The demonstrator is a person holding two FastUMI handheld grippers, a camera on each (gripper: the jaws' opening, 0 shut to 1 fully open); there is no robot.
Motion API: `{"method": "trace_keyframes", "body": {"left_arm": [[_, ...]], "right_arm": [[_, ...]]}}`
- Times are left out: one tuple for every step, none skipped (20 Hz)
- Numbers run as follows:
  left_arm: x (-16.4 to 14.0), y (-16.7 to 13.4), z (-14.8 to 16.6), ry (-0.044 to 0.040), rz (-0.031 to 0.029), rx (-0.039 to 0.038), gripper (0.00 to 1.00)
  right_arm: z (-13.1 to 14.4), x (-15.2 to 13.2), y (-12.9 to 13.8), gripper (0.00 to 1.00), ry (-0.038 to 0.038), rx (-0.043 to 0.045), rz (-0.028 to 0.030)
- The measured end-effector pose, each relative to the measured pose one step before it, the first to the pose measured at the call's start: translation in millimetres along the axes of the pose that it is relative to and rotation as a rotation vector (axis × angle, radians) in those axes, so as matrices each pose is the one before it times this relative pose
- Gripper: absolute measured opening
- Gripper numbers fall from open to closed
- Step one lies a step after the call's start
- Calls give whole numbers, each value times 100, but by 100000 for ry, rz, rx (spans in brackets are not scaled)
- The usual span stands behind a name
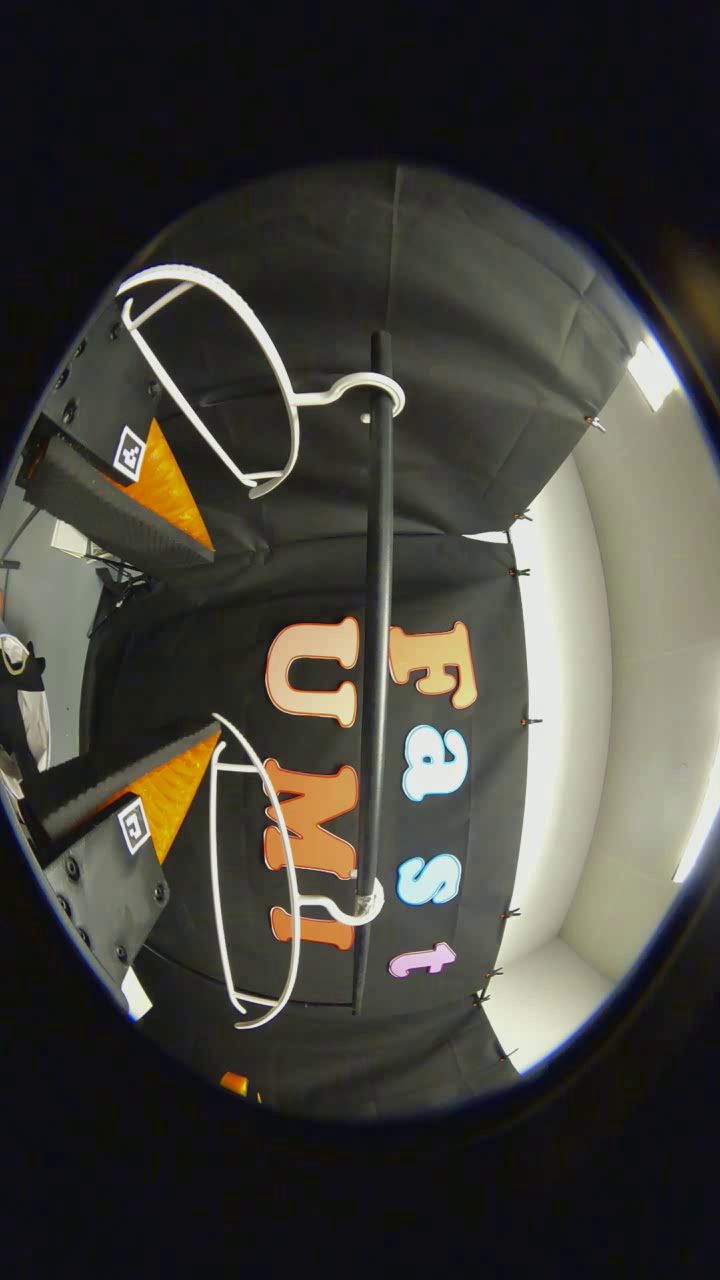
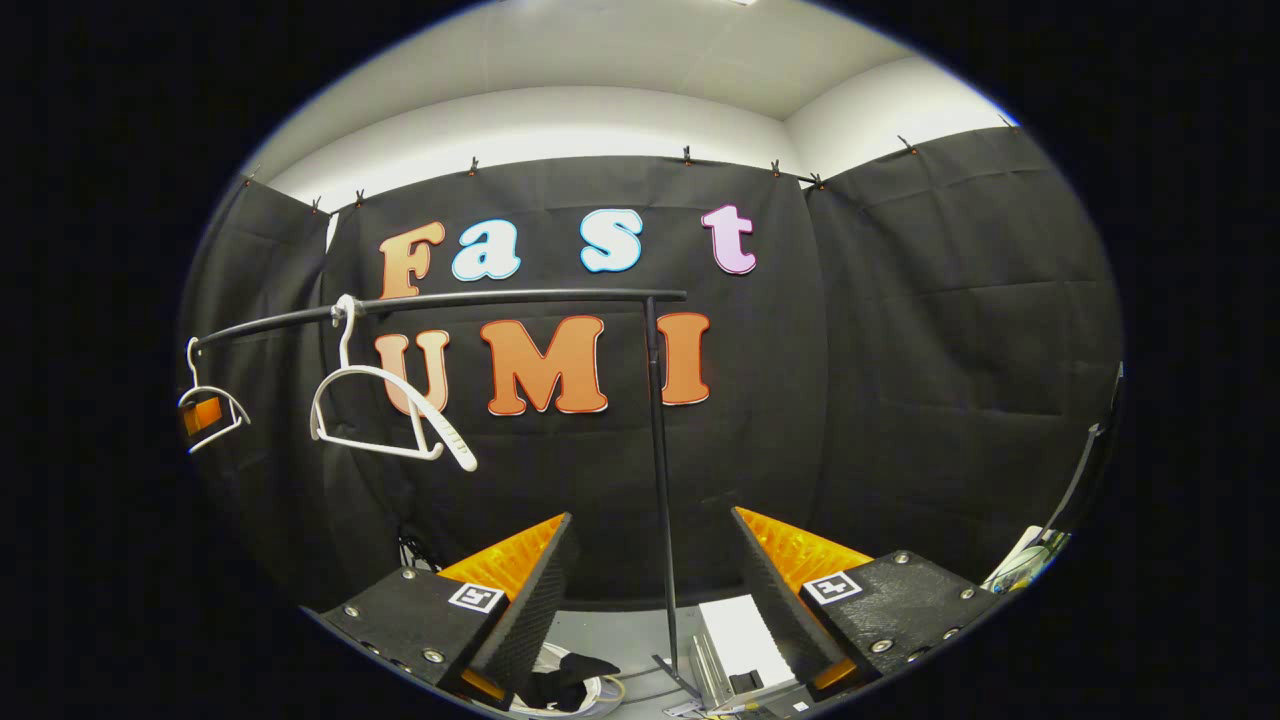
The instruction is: Grasp the clothes on the hanger with both hands and then place them into the laundry hamper below.
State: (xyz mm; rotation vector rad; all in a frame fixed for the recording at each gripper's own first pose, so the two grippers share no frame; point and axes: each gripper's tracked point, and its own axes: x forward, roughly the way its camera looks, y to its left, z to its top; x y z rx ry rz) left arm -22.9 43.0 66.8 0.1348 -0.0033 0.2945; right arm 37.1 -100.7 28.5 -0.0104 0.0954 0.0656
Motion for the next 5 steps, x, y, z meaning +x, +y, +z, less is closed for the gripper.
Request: {"method": "trace_keyframes", "body": {"left_arm": [[274,101,168,-742,-600,-338,98],[229,83,207,-749,-699,-172,98],[229,86,204,-815,-454,-61,98],[249,186,174,-802,-379,42,98],[283,196,186,-895,-154,18,98]], "right_arm": [[0,41,298,100,-336,78,-311],[83,-61,238,93,-565,242,-429],[94,-245,176,93,-421,238,-388],[-50,-5,185,100,-431,130,-658],[160,93,-83,100,-367,62,-788]]}}
